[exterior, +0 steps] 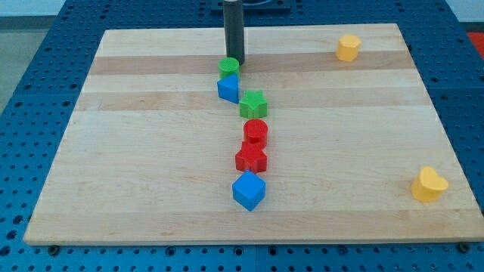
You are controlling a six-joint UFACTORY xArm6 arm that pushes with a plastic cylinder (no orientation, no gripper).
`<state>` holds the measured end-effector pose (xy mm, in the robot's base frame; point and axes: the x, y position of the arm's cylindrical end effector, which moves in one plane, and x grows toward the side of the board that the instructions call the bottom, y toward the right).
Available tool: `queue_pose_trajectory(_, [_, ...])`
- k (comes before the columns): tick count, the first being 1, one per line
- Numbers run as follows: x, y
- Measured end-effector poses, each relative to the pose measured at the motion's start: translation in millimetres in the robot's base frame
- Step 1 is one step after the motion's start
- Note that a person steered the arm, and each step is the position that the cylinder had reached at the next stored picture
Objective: Slide the green circle to down and left
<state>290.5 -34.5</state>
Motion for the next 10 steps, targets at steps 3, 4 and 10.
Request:
queue_pose_trajectory(3, [6.7, -36.7])
queue_pose_trajectory(4, [6.8, -37.5])
queue_pose_trajectory(10, [14.6, -0.1])
